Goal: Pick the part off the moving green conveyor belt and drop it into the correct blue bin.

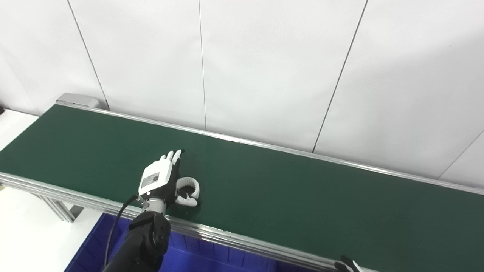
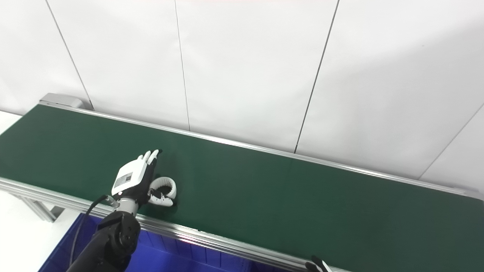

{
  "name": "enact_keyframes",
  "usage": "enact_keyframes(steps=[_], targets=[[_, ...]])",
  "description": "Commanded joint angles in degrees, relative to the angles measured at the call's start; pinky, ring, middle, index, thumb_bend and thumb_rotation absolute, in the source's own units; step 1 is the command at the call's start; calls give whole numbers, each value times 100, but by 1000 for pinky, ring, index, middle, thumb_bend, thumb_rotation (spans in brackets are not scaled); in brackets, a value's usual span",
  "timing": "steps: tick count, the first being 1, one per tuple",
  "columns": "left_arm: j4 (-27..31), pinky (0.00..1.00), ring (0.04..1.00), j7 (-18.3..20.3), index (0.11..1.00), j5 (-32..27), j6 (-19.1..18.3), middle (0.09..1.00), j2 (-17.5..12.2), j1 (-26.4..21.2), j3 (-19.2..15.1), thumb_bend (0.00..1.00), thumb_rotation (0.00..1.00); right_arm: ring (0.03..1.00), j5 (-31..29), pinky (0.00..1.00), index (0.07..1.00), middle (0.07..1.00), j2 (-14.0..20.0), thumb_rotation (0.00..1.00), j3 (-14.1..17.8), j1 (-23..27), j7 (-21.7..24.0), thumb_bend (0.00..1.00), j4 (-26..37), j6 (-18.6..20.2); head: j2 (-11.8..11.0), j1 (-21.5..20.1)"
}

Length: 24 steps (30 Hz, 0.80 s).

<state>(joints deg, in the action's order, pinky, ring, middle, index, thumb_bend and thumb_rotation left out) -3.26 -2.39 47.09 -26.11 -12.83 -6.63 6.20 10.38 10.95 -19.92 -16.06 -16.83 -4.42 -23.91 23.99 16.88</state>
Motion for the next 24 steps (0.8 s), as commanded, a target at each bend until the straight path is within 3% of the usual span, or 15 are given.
enact_keyframes(steps=[1,4,5,6,7,8,10,16,24], targets=[[138,957,980,1,936,84,-69,985,-78,-124,-30,784,0,753,29,685,844,789,4,313,4,4,-72,597,129,-301,23,2],[150,807,857,100,894,34,-74,893,-51,-127,-86,721,0,749,39,677,842,786,-1,323,9,3,-67,603,139,-301,23,2],[177,800,851,112,892,-117,-62,889,-22,-124,-146,718,0,749,24,677,842,786,-5,323,7,5,-61,604,144,-301,39,11],[195,649,719,113,818,-230,-54,789,-2,-121,-187,684,0,747,14,676,840,785,-7,323,6,6,-59,610,148,-301,39,11],[239,554,637,159,771,-333,-61,726,44,-118,-265,664,0,746,8,675,839,784,-2,323,-2,8,-59,613,152,-301,43,10],[270,471,516,194,662,-397,-67,608,75,-116,-318,581,0,746,4,674,840,784,2,326,-8,10,-59,613,154,-301,43,10],[357,343,404,322,555,-435,-76,485,119,-108,-353,510,0,745,7,669,841,786,-1,325,-5,2,-59,608,166,-301,54,11],[345,380,437,160,485,-784,229,514,124,-94,-287,502,0,752,-27,678,844,791,-20,341,46,-38,9,604,221,-301,92,12],[177,241,374,3,512,-1303,706,454,90,-84,-279,498,0,759,-22,691,850,799,-21,342,56,-46,14,574,210,-300,121,3]])
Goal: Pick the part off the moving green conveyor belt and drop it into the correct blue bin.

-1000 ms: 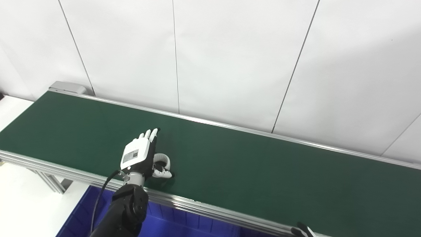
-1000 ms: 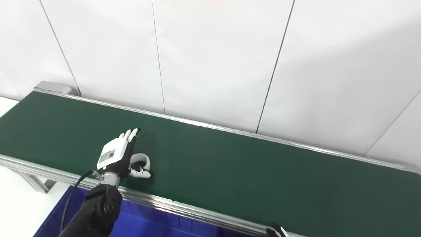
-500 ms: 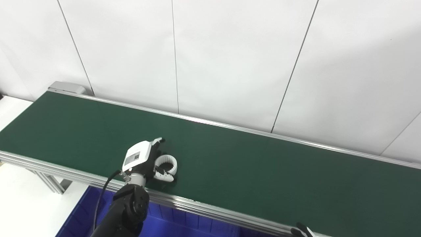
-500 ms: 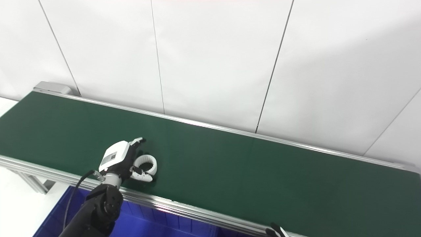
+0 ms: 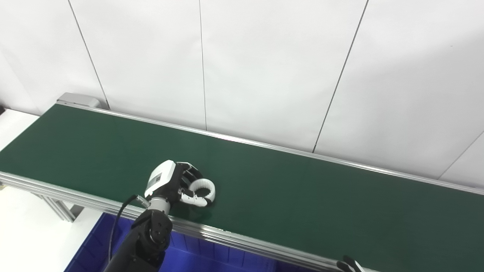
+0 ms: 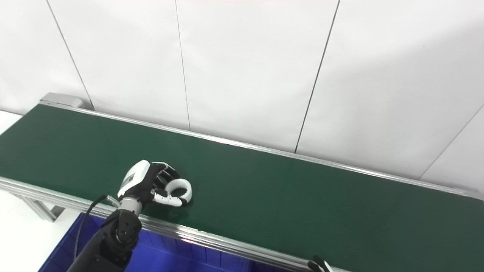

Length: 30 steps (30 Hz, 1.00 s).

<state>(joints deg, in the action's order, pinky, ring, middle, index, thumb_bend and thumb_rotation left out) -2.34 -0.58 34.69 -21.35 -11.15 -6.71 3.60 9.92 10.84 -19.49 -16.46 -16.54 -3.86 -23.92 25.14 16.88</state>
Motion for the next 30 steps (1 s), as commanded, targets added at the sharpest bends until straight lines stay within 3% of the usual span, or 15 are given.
enact_keyframes(steps=[1,5,9,12,19,25,26,30], targets=[[89,234,372,-188,512,-81,252,451,-86,-68,-17,498,0,762,25,696,852,801,-9,343,12,-11,-11,570,158,-298,11,-2],[244,233,371,-371,511,-186,456,448,-58,36,-77,497,0,764,70,698,853,801,-17,329,10,-37,-26,568,190,-300,67,-15],[568,201,367,-727,510,-358,1024,439,-3,263,-182,496,0,763,97,693,852,798,-40,331,7,-65,-30,568,224,-300,149,-102],[1040,269,397,-861,501,-479,1425,467,25,550,-231,499,0,761,109,686,849,793,-69,339,19,-101,-4,582,302,-298,251,-181],[2031,313,411,-961,495,-520,2061,493,133,1446,-228,499,0,754,251,678,832,786,-218,385,80,-213,38,640,509,-297,686,-579],[2329,265,387,-902,504,-509,2388,489,155,1989,-273,497,0,748,415,669,831,781,-352,389,147,-304,128,658,732,-294,1189,-1128],[2373,263,388,-869,502,-568,2416,491,145,2075,-290,497,0,749,460,668,830,781,-394,383,167,-332,152,657,815,-285,1391,-1332],[2446,314,408,-664,493,-909,2526,504,49,2333,-339,498,0,763,451,699,832,791,-552,339,220,-422,316,657,1004,-228,1595,-1623]])
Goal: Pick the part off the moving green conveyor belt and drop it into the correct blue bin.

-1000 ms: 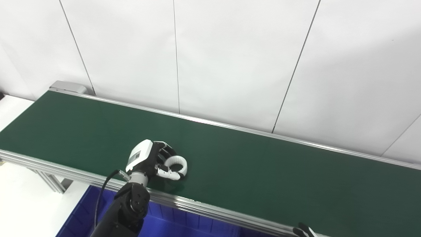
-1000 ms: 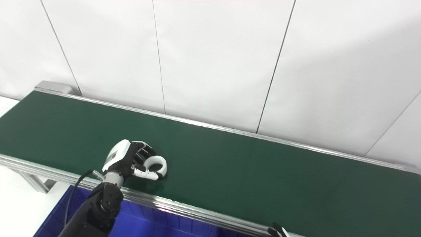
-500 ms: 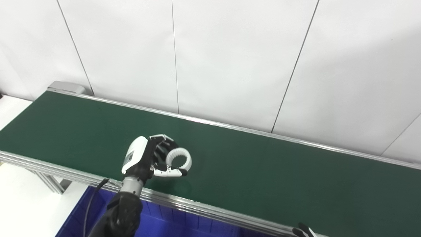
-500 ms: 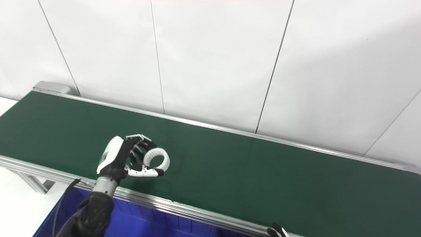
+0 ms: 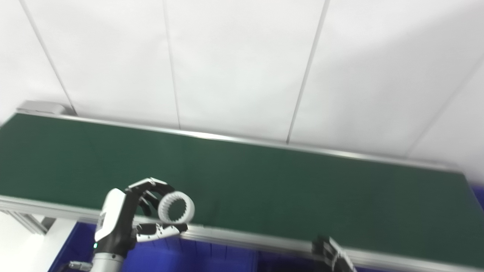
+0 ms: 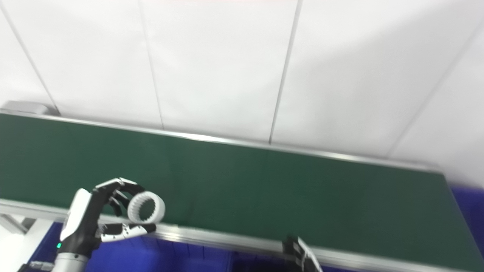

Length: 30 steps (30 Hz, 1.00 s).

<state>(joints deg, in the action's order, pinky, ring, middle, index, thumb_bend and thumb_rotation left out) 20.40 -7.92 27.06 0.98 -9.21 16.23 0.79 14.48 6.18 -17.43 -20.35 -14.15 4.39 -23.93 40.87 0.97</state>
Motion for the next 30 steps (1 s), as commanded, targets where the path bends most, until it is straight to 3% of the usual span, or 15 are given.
enact_keyframes(steps=[1,3,7,15,19,22,30], targets=[[109,318,409,101,493,-232,394,505,-200,85,-57,498,0,765,1,702,833,793,-124,338,27,-45,107,659,196,-226,76,-79],[-88,340,420,132,484,-327,620,510,-297,151,-42,498,0,768,44,708,837,797,-187,352,59,-54,130,661,190,-242,178,-131],[-383,265,386,205,502,-338,737,481,-355,277,4,497,0,776,109,715,853,807,-273,396,129,-56,192,653,202,-254,353,-132],[-1008,289,399,322,500,214,430,478,-398,225,263,499,0,782,196,725,860,806,-366,429,254,-18,249,643,251,-268,528,-32],[-1204,312,414,570,496,284,58,483,-437,128,327,499,0,779,232,726,863,802,-386,468,294,0,273,668,265,-266,574,-44],[-1432,342,427,674,493,259,-21,486,-490,51,351,500,0,776,253,721,861,800,-390,490,309,10,269,676,259,-273,583,-54],[-2239,301,407,571,500,324,-240,487,-463,-171,386,499,0,770,265,715,855,793,-373,516,320,47,265,685,224,-285,572,-67]])
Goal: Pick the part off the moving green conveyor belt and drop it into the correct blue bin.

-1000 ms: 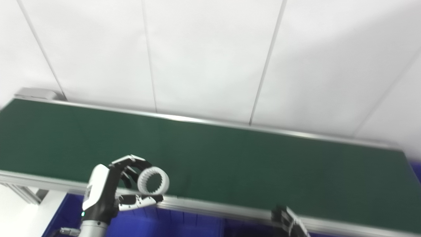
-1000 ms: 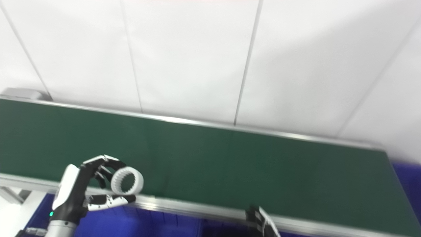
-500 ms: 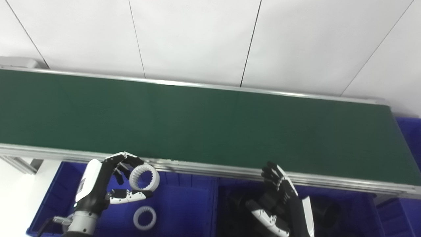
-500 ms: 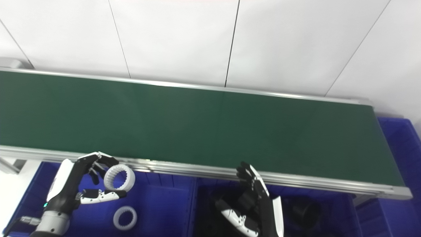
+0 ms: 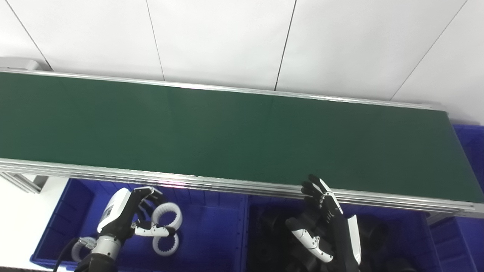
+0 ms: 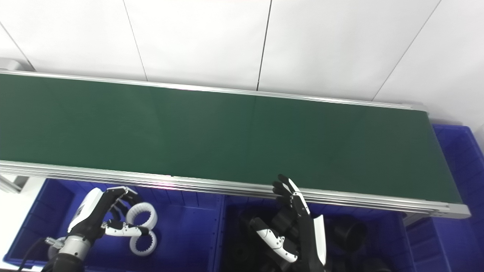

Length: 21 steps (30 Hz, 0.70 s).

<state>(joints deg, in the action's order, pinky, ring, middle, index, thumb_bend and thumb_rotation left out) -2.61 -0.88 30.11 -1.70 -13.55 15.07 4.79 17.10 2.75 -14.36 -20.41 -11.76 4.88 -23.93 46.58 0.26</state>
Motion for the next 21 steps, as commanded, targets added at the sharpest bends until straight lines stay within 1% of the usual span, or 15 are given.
enact_keyframes(steps=[1,3,5,6,7,8,9,10,11,12,14,16,18,20,21], targets=[[-3,323,408,-132,504,43,-16,495,-27,-69,6,498,0,772,-9,717,855,793,-33,508,17,51,42,683,177,-280,0,-17],[-37,351,411,-86,509,131,-126,504,-60,-81,62,498,0,774,-27,719,855,794,-30,497,18,52,59,681,179,-277,-5,-22],[48,434,426,2,515,298,-326,517,-126,-76,144,497,0,774,-32,720,856,796,-23,492,19,56,61,684,173,-276,-10,-9],[103,528,580,43,506,378,-429,642,-155,-72,180,502,46,774,-31,718,856,795,-21,484,20,57,61,680,169,-275,-10,-9],[191,561,633,116,503,444,-553,685,-189,-59,205,503,62,774,-34,718,855,795,-23,481,22,57,71,679,175,-269,-9,-20],[295,623,706,258,674,457,-685,747,-244,-50,237,629,235,775,-34,715,855,796,-20,479,22,60,78,674,182,-268,-5,-28],[467,660,750,567,750,444,-896,786,-357,-54,300,689,312,774,-23,712,854,796,-21,478,25,61,82,670,189,-264,-1,-28],[640,752,844,877,866,408,-1098,873,-473,-61,361,773,392,770,-7,705,854,794,-21,484,28,62,82,669,193,-264,-3,-27],[758,774,867,1088,894,381,-1242,896,-550,-68,406,794,408,769,5,704,854,794,-19,487,31,63,81,669,194,-264,-8,-29],[961,785,889,1307,916,276,-1330,920,-657,-54,413,843,432,768,-6,705,852,791,-15,483,34,62,87,672,191,-263,0,-29],[1399,818,925,1724,940,-159,-1381,950,-842,0,348,885,442,768,-30,707,851,790,-10,477,41,60,94,675,190,-263,2,-33],[1769,859,962,2096,966,-596,-1409,979,-1000,39,302,898,433,767,-34,706,851,789,-6,477,48,58,104,677,186,-265,3,-36],[2026,887,979,2303,970,-858,-1482,989,-1092,61,286,932,418,771,-46,714,855,792,-6,485,54,50,125,686,190,-250,1,-43],[2407,872,973,2553,962,-1364,-1562,997,-1153,100,218,939,371,772,-15,714,854,792,-20,498,71,40,136,695,192,-238,8,-96],[2560,871,972,2670,962,-1734,-1481,997,-1157,120,170,939,368,772,-3,714,854,792,-28,498,76,34,144,696,190,-242,2,-151]])
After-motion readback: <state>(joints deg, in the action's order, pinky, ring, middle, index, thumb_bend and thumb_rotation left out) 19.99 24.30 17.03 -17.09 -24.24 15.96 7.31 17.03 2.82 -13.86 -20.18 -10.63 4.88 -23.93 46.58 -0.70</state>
